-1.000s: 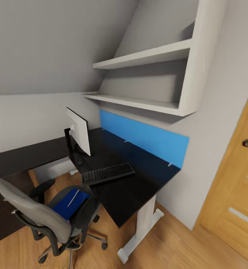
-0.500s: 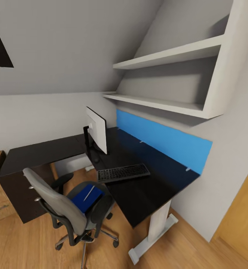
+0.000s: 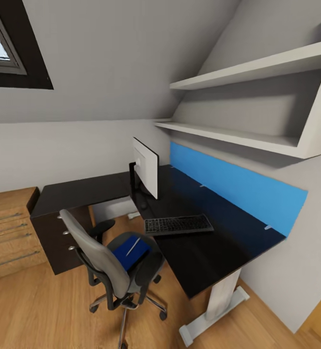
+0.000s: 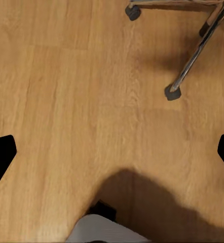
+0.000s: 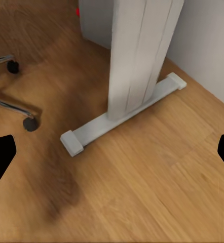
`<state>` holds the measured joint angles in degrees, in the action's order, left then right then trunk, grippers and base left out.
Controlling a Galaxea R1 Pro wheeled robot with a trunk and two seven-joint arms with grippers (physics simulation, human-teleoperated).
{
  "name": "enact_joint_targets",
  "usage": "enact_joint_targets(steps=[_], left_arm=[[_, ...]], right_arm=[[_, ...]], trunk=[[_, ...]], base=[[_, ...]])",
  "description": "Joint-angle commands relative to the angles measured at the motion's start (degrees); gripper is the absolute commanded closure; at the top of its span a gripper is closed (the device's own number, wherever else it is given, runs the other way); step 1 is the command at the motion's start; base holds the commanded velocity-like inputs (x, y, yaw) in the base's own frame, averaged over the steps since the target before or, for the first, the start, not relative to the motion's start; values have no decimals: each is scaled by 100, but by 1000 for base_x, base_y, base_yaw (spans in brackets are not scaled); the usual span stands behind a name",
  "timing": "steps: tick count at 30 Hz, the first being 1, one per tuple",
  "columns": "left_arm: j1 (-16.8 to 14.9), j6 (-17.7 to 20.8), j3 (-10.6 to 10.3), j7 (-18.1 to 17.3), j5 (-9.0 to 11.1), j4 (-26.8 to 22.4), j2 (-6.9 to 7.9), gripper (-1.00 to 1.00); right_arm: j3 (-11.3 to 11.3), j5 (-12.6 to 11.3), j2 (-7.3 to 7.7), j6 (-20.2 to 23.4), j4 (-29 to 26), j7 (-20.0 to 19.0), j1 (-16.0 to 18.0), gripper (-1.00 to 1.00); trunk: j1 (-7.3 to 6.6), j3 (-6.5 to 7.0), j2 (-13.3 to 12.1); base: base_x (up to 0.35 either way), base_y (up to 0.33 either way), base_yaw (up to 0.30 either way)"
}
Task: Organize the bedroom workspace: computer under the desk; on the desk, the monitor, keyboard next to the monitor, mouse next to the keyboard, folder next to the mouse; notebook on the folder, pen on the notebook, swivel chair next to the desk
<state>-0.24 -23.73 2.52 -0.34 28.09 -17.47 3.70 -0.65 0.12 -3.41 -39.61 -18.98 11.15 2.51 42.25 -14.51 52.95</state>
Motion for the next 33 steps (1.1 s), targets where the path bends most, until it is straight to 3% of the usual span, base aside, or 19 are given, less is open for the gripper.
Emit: enact_joint_targets(steps=[1,2,3,7,23,33], left_arm=[[-2,-5,11,-1,-266,-2,-12,-100],[-1,-12,11,5,-554,-2,-21,-100],[-2,-40,14,15,-1151,-2,-32,-100],[-1,-58,15,16,-1317,-3,-36,-100],[-1,-73,49,21,-1368,-156,-51,-100],[-2,-71,53,44,-1376,-195,-57,-100]], right_arm=[[-5,6,-2,-17,2,10,3,-100],[-5,9,-2,-18,4,13,3,-100],[-5,14,-4,-20,6,27,4,-100],[1,21,-9,-20,7,28,2,-100],[4,29,-11,-20,8,28,4,-100],[4,32,-17,-20,12,28,3,-100]], trunk=[[1,-7,5],[1,-7,5],[1,-7,5],[1,-7,5],[1,-7,5],[1,-7,5]], base=[[0,0,245],[0,0,244],[0,0,145],[0,0,80],[0,0,16],[59,-219,242]])
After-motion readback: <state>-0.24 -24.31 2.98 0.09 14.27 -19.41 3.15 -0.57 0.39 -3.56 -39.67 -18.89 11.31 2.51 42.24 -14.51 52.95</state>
